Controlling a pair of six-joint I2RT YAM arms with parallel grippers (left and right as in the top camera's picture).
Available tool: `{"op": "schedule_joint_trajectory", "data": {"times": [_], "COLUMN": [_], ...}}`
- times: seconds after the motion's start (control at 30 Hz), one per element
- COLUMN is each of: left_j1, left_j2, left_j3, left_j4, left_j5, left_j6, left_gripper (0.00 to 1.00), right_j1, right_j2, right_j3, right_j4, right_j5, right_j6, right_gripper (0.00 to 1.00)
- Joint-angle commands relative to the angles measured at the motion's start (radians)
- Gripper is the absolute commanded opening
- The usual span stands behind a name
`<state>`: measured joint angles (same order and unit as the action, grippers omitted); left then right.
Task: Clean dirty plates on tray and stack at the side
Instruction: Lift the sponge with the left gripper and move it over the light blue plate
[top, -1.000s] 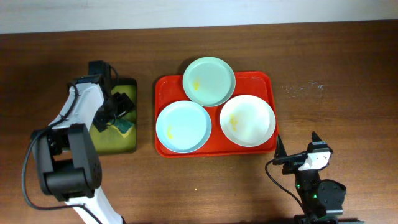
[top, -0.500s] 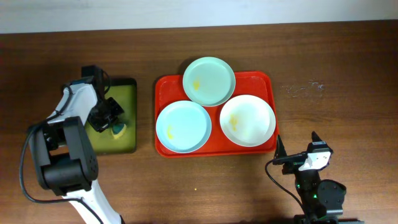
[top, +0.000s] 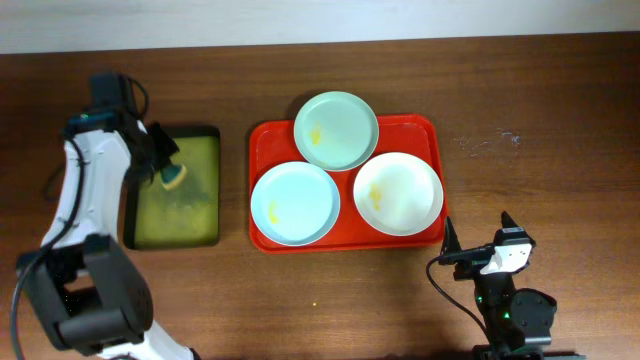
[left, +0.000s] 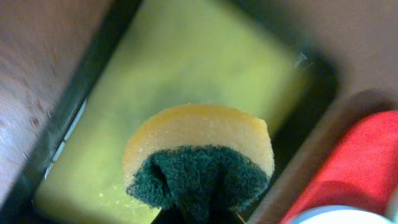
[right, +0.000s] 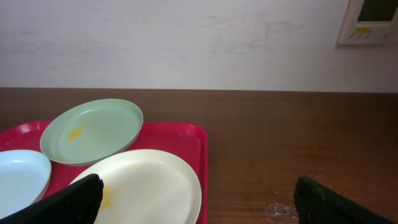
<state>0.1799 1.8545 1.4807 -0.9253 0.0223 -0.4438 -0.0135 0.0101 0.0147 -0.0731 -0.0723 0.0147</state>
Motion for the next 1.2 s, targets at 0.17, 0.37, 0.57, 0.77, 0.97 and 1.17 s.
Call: {"op": "schedule_joint_trajectory", "data": {"times": [0.17,0.37,0.57,0.77,0.97,1.17], "left_j1": [0.006,0.003,0.003,-0.002,-0.269,-0.605], "left_j2": [-0.124,-0.263,-0.028,-0.293,-0.355,-0.135], "left_j3": [0.052,0.034,-0.108,-0.028,-0.063,-0.193], "left_j4": [-0.06,-0.048,-0.016,-0.035,-0.054,0.15], "left_j5": [0.028,-0.05,-0.012,0.282,0.283,0.094], "left_j6": [0.109,0.1,0.104,0.198,0.133,-0.066], "left_gripper": [0.0,0.0,0.0,0.0,0.0,0.0], "right_j1": [-0.006,-0.006,-0.006,-0.006,-0.006,-0.006], "right_j2": [-0.007,-0.007,-0.007,-0.007,-0.007,-0.007], "right_j3": [-0.009,-0.009,-0.009,-0.009,-0.009,-0.009], "right_j4": [0.0,0.0,0.0,0.0,0.0,0.0], "right_j5": [0.005,0.005,0.005,0.005,0.005,0.005], "right_j6": [-0.004,-0.004,-0.004,-0.004,-0.004,-0.004], "right_gripper": [0.99,0.99,0.99,0.99,0.99,0.99]}}
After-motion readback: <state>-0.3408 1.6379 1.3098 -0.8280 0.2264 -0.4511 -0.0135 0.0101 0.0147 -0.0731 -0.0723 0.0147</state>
